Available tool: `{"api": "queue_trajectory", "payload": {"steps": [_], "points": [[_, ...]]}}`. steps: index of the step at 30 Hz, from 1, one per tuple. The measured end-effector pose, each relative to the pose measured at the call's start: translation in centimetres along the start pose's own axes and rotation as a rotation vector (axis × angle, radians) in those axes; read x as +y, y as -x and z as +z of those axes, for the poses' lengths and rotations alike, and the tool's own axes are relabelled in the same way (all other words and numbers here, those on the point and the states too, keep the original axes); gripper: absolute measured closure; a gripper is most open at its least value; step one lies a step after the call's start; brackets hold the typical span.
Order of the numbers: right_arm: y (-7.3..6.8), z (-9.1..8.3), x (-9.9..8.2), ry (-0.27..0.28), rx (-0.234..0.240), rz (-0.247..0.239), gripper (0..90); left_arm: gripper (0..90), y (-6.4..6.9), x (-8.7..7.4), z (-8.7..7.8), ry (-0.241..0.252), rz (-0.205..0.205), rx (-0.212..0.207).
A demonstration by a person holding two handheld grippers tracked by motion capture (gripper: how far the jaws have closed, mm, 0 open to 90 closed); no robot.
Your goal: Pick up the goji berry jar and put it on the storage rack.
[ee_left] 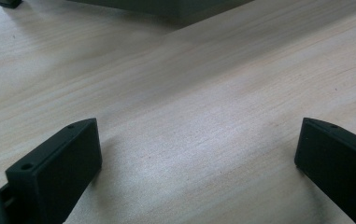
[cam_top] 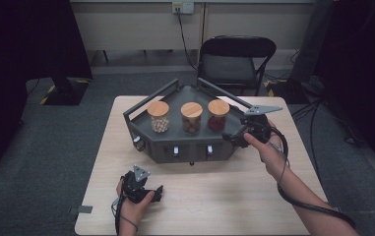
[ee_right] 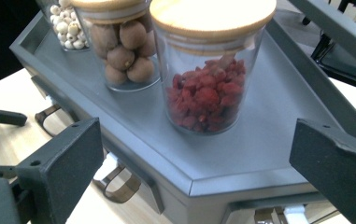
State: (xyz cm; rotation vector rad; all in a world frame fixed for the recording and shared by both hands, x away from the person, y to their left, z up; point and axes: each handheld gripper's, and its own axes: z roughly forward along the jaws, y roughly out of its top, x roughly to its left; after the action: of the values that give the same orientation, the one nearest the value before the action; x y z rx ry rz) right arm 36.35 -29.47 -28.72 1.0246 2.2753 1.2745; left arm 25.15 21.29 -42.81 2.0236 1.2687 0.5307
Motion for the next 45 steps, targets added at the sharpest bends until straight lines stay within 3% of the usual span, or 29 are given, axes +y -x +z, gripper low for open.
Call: {"api": "queue_trajectory", "payload": {"steps": [45], "points": [[0.1, -1.3, -3.0, -0.006, 0.010, 0.012, 1.1, 0.0, 0.0, 0.0, 0.0, 0.000, 0.000, 0.000]]}}
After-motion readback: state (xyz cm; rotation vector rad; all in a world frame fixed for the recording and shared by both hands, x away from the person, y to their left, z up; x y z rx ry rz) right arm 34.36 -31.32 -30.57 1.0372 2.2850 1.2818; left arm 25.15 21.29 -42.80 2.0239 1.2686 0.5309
